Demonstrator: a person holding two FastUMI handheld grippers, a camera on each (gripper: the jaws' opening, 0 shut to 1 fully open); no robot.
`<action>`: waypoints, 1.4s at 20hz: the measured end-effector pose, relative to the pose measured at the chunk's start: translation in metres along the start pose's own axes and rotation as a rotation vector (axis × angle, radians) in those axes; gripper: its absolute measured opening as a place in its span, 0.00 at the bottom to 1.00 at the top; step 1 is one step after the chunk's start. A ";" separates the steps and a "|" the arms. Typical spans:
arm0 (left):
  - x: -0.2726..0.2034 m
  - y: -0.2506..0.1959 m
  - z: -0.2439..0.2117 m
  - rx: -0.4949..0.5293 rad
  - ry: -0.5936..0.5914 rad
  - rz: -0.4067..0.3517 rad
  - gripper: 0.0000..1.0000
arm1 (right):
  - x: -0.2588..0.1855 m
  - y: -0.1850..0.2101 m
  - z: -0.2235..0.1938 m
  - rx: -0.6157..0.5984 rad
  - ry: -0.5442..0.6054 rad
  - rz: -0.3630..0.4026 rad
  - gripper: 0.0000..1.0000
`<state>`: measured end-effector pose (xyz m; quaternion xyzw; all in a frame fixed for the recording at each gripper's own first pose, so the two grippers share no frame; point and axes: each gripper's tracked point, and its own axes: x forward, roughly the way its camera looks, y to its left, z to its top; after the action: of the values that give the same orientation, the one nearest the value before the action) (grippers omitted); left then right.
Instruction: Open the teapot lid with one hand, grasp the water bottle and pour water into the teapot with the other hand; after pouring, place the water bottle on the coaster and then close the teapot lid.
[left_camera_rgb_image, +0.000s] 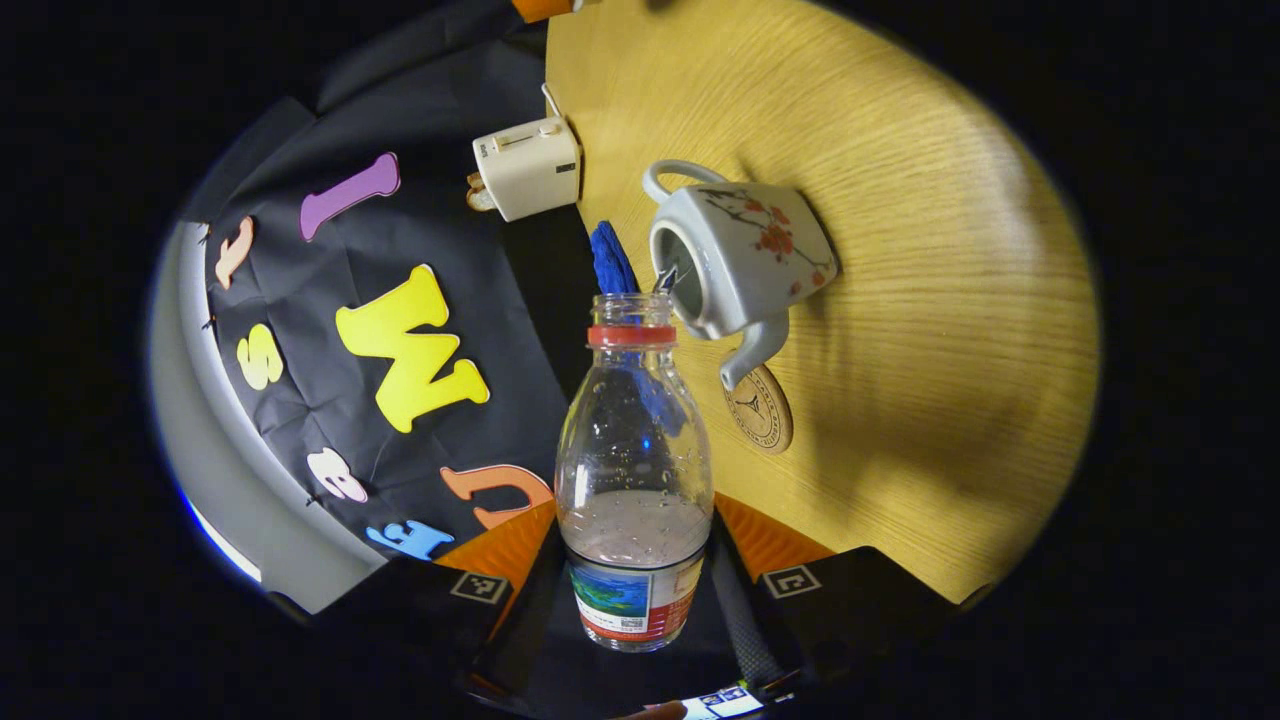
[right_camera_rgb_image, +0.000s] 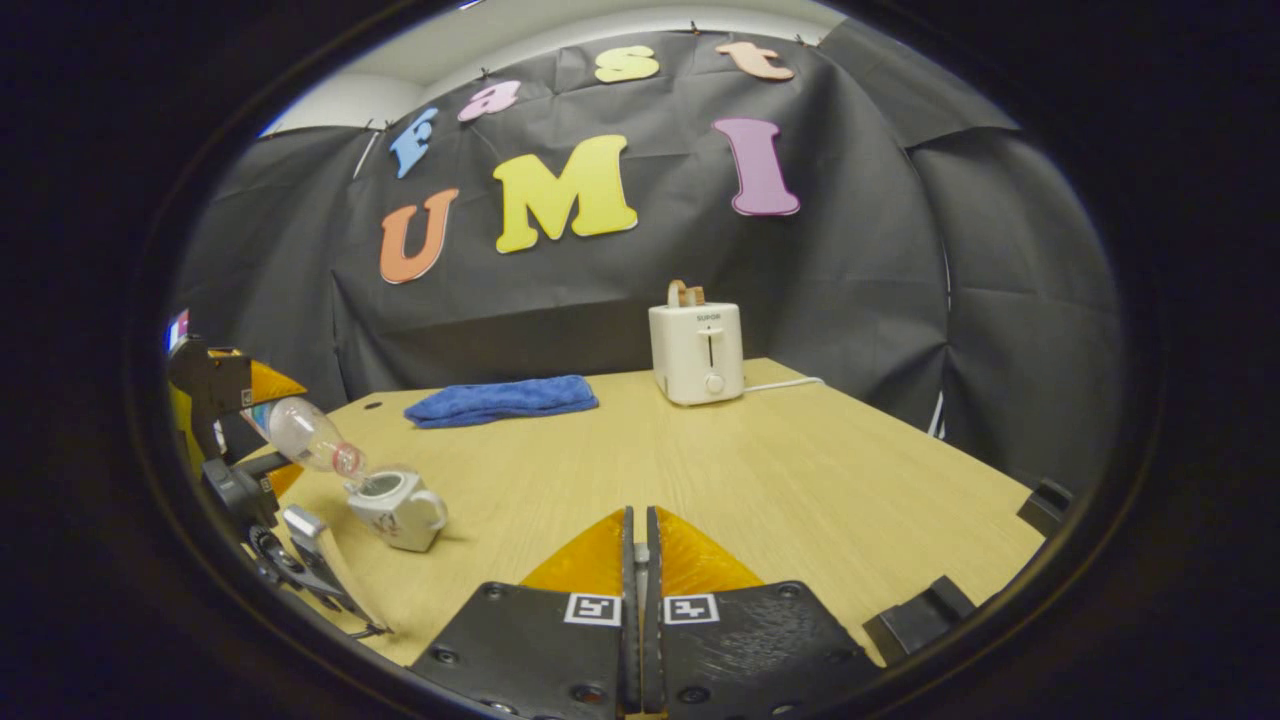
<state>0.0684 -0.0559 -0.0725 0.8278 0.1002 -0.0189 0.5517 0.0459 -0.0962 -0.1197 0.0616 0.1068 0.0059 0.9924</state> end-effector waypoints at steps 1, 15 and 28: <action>-0.001 0.002 0.000 0.024 0.003 0.001 0.77 | 0.000 0.001 0.000 0.005 0.000 0.005 0.01; 0.001 0.019 0.002 0.191 0.031 -0.011 0.77 | 0.000 0.000 -0.005 0.017 0.017 0.010 0.01; 0.001 0.020 0.006 0.167 0.024 -0.044 0.77 | -0.003 0.007 -0.002 0.018 0.011 0.027 0.01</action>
<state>0.0740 -0.0683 -0.0570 0.8687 0.1230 -0.0295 0.4788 0.0425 -0.0889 -0.1196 0.0719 0.1116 0.0187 0.9910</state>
